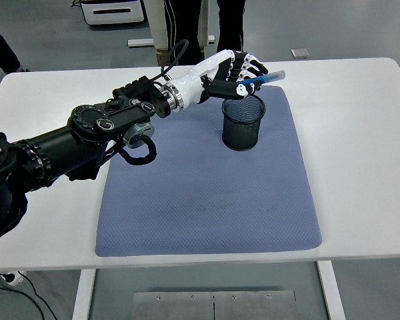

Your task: Left hand places marker in pen holder

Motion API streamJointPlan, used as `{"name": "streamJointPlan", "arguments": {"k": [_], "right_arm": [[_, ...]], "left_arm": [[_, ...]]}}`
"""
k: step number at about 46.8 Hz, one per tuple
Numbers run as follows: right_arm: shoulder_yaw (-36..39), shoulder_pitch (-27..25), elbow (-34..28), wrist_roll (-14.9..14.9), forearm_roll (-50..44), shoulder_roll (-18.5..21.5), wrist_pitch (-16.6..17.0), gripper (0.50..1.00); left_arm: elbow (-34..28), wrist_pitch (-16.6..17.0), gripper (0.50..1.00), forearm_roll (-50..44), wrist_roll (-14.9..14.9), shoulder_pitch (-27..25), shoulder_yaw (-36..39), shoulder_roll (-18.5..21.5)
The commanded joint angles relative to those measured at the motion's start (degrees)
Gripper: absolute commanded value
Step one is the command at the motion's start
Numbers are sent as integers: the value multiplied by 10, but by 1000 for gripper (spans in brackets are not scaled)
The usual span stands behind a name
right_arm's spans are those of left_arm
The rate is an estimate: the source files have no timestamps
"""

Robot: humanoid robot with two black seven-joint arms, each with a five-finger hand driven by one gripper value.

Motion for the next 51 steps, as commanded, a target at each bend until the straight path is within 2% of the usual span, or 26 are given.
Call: {"name": "streamJointPlan", "arguments": {"k": [1,6,12,25,32,34,51], "right_arm": [[0,0,0,0,0,0,0,1000],[0,0,0,0,0,0,0,1000],[0,0,1,0,0,0,0,1000],[0,0,0,0,0,0,0,1000],[0,0,0,0,0,0,0,1000],[0,0,0,0,0,0,0,1000],[0,0,0,0,0,0,0,1000]], "left_arm": [[-1,0,514,-14,0,10,-10,0],[-1,6,543,-35,0,23,-18,0],[-1,20,543,-55,-15,29,-21,0],[-2,27,543,-83,-34,41,-23,0],[-2,27,549,-93,-39,41,-24,0],[-5,27,578,-94,-42,42,-25,0],[-9,25,601,-92,-49,47,-26,0]]}}
